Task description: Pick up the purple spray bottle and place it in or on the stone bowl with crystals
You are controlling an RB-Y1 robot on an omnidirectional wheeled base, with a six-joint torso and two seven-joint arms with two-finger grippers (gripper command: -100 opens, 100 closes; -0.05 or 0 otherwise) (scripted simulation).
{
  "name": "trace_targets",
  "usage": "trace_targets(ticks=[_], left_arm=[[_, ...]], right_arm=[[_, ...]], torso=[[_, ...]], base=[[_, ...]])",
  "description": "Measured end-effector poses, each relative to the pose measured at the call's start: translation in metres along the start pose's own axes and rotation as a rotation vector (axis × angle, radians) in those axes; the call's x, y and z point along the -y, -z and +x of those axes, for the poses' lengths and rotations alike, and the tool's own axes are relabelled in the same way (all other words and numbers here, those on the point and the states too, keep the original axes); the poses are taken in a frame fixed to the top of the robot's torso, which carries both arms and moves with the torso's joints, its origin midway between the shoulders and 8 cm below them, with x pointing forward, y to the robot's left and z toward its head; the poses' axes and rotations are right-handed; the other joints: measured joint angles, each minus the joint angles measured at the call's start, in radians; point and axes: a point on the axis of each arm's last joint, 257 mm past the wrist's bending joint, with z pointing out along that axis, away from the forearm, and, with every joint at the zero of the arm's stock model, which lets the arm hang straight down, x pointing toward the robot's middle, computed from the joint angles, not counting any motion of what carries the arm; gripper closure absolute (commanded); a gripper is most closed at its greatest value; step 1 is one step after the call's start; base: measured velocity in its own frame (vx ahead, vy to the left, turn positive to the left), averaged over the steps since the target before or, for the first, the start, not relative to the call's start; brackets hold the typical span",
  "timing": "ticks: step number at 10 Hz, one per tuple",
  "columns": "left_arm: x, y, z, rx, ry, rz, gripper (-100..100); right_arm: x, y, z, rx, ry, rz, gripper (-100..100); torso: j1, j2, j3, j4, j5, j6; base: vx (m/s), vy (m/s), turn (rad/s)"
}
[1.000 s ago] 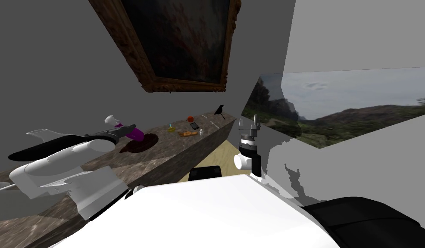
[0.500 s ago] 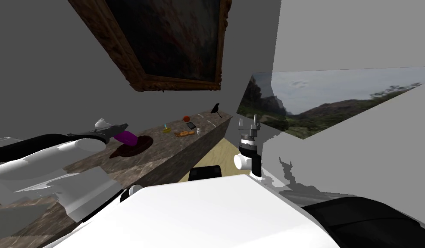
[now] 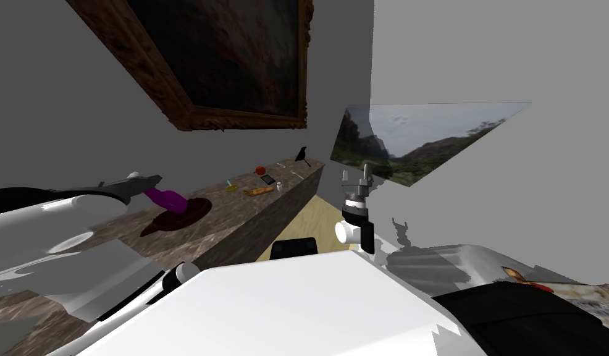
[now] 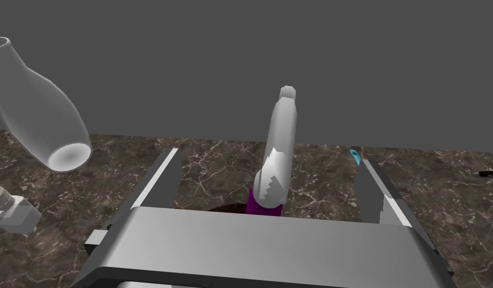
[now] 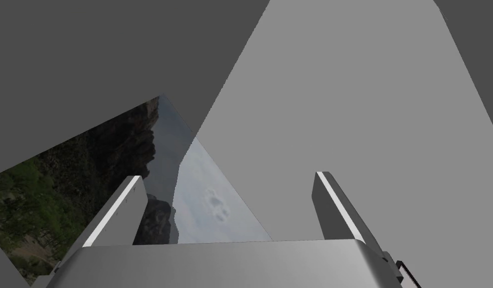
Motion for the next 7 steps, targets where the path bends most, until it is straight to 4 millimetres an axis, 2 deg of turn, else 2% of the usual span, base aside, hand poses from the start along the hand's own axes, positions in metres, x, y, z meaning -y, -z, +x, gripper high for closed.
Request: trace_targets(ticks=[1,2,7], left_arm=[[0.0081,0.0022,0.0054,-0.003,0.007,0.020,-100],[0.0088,0.0026,0.0055,-0.001,0.010,0.023,0],[0.0088,0.0026,0.0055,-0.001,0.009,0.023,0]], right_arm=[[0.0000,0.0000,0.0000,0.000,0.000,0.000,0],[0.0000,0.0000,-0.0001,0.000,0.000,0.000,0],[0.0000,0.0001,-0.0001,0.000,0.000,0.000,0]], torso=[[0.000,0.000,0.000,0.000,0.000,0.000],[0.000,-0.002,-0.001,0.000,0.000,-0.001],[-0.001,-0.005,-0.003,-0.001,0.000,0.000]], base=[[-0.036,0.004,-0.033],[-0.007,0.001,0.007],[0.000,0.000,0.000]])
